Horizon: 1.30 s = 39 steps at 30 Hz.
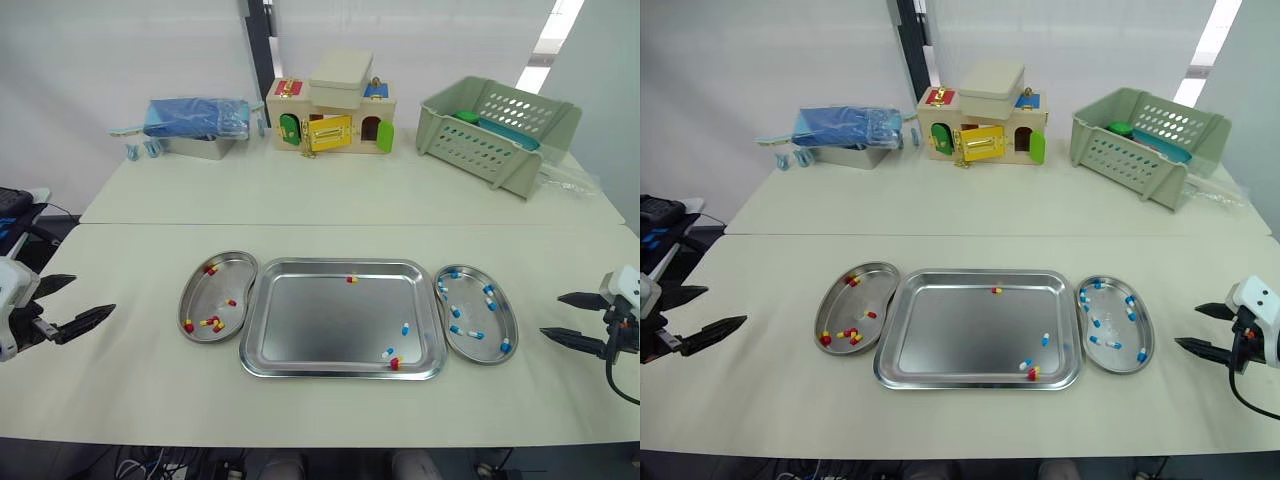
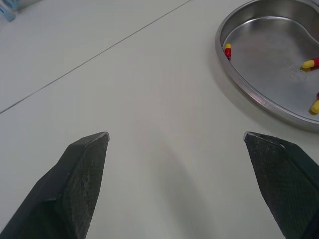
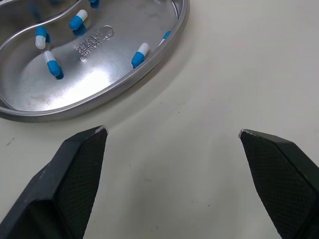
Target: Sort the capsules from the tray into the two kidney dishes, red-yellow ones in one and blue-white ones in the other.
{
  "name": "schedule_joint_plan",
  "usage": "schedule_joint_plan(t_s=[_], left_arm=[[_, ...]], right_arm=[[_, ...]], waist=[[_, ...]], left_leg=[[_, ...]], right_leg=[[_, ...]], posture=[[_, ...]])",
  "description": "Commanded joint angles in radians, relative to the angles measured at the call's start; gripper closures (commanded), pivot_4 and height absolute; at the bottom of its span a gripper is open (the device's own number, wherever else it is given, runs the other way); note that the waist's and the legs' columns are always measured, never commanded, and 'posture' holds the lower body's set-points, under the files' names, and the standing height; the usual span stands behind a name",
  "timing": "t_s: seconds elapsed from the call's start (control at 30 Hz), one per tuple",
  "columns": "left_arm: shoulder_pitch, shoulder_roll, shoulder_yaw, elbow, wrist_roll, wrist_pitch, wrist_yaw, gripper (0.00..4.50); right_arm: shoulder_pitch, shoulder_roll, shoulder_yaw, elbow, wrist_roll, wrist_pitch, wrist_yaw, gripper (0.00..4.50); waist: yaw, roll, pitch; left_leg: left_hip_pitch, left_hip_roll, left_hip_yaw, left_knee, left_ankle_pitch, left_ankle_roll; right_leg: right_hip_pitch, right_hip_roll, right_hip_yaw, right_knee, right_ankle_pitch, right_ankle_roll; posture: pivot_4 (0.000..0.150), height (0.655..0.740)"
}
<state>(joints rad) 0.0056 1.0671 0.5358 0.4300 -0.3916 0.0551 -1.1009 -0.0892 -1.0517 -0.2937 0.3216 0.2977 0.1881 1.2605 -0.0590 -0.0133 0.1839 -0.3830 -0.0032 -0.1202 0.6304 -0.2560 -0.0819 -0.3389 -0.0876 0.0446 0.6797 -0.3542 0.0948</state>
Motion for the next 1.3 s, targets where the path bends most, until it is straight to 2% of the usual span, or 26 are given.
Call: schedule_joint_plan(t_s=[0.03,0.13,0.27,0.37,0.43,0.57,0.7,0.93,1.3], left_arm=[[0.000,-0.016,0.007,-0.038,-0.001,-0.028,-0.004,0.00],[0.043,-0.021,-0.006,-0.113,0.002,-0.002,-0.025,0.00],[0.042,-0.006,-0.044,-0.220,-0.009,0.073,-0.039,0.00],[-0.073,0.021,-0.185,-0.364,-0.013,0.178,-0.066,0.00],[-0.147,0.028,-0.265,-0.419,-0.004,0.224,-0.086,0.00],[-0.301,0.018,-0.412,-0.441,0.031,0.257,-0.144,0.00],[-0.479,-0.030,-0.572,-0.393,0.087,0.242,-0.228,0.00],[-0.702,-0.191,-0.769,-0.302,0.177,0.215,-0.325,0.00],[-0.868,-0.389,-0.911,-0.132,0.316,0.171,-0.338,0.00]], right_arm=[[0.018,0.003,-0.051,-0.047,0.034,0.001,-0.013,0.03],[0.110,0.050,-0.165,-0.177,0.148,0.055,-0.001,0.03],[0.264,0.101,-0.266,-0.349,0.220,0.114,-0.011,0.03],[0.523,0.191,-0.289,-0.635,0.286,0.177,-0.005,0.03],[0.615,0.243,-0.296,-0.753,0.320,0.200,-0.033,0.03],[0.691,0.387,-0.278,-0.893,0.307,0.104,-0.111,0.03],[0.757,0.539,-0.169,-1.005,0.248,-0.014,-0.179,0.03],[0.880,0.643,0.048,-0.996,0.105,-0.231,-0.188,0.03],[0.829,0.737,0.161,-0.848,0.047,-0.478,-0.293,0.03]], waist=[[0.000,0.000,0.000],[0.001,0.000,0.000],[0.006,0.000,0.000],[0.024,-0.002,-0.001],[0.035,-0.002,-0.001],[0.018,-0.004,-0.001],[0.003,-0.004,-0.001],[0.006,-0.004,-0.001],[0.006,-0.005,-0.001]], left_leg=[[0.000,0.000,0.000,0.000,0.000,0.000],[-0.001,0.000,-0.001,0.000,0.000,0.000],[-0.001,0.000,0.000,0.000,0.000,0.000],[-0.001,0.000,-0.002,0.000,0.000,0.000],[-0.002,0.000,-0.005,0.000,0.000,0.000],[-0.001,-0.001,-0.002,0.001,0.000,0.000],[0.000,0.001,-0.003,0.000,0.000,0.000],[0.000,0.001,-0.003,0.001,0.000,0.000],[0.000,0.001,-0.004,0.001,0.000,0.000]], right_leg=[[0.000,0.000,0.000,0.000,0.000,0.000],[0.000,0.000,0.000,0.000,0.000,0.000],[0.000,0.000,0.000,0.000,0.000,0.000],[0.001,0.000,-0.002,-0.001,0.000,0.000],[0.002,0.001,-0.004,-0.001,-0.001,0.000],[0.002,0.000,0.000,0.000,-0.001,0.000],[0.002,0.003,-0.001,0.001,-0.001,0.000],[0.002,0.004,-0.001,0.000,-0.001,0.000],[0.002,0.003,-0.001,0.000,-0.001,0.000]], posture=[[0.150,0.7400],[0.150,0.7400],[0.150,0.7400],[0.150,0.7400],[0.150,0.7400],[0.150,0.7400],[0.150,0.7400],[0.150,0.7400],[0.150,0.7400]])
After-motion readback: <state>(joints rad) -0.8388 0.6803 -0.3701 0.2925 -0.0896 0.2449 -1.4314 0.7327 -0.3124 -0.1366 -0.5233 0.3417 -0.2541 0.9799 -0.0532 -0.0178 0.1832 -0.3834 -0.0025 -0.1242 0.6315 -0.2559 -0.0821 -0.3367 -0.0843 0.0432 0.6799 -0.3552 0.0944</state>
